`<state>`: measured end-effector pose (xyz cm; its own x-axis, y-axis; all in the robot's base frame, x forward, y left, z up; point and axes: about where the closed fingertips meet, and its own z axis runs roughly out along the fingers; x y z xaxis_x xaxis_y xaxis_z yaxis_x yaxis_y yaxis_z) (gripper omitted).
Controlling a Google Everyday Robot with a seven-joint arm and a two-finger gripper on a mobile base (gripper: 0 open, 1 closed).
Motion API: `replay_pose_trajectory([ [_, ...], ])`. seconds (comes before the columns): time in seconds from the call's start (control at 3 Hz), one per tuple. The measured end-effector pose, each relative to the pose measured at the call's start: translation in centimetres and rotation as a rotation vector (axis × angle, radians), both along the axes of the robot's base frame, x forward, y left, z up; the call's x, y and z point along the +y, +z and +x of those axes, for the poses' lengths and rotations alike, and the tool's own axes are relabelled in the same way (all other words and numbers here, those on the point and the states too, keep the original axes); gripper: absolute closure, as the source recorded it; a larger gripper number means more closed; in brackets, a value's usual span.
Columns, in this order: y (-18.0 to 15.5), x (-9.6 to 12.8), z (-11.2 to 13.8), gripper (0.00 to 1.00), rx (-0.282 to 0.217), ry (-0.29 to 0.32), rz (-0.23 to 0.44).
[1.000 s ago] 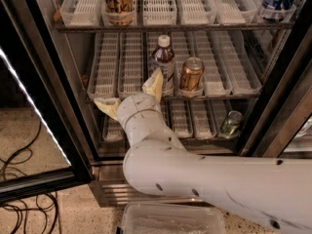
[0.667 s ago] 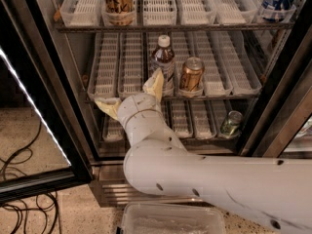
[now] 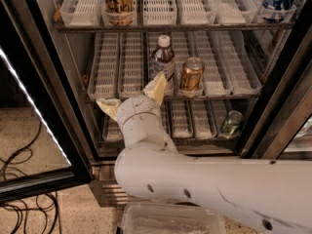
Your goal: Pick blue plastic bottle from middle shelf of fridge
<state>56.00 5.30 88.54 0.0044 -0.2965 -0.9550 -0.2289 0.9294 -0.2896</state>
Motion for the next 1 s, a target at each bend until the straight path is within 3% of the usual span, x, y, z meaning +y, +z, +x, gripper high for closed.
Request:
replay_pose_trajectory([
  [0.67,0.1,-1.8,0.2,0.0,-0.017,-0.154,0.001],
  [1.0,0.2,-2.5,0.8,0.0,-0.035,-0.205,0.032],
])
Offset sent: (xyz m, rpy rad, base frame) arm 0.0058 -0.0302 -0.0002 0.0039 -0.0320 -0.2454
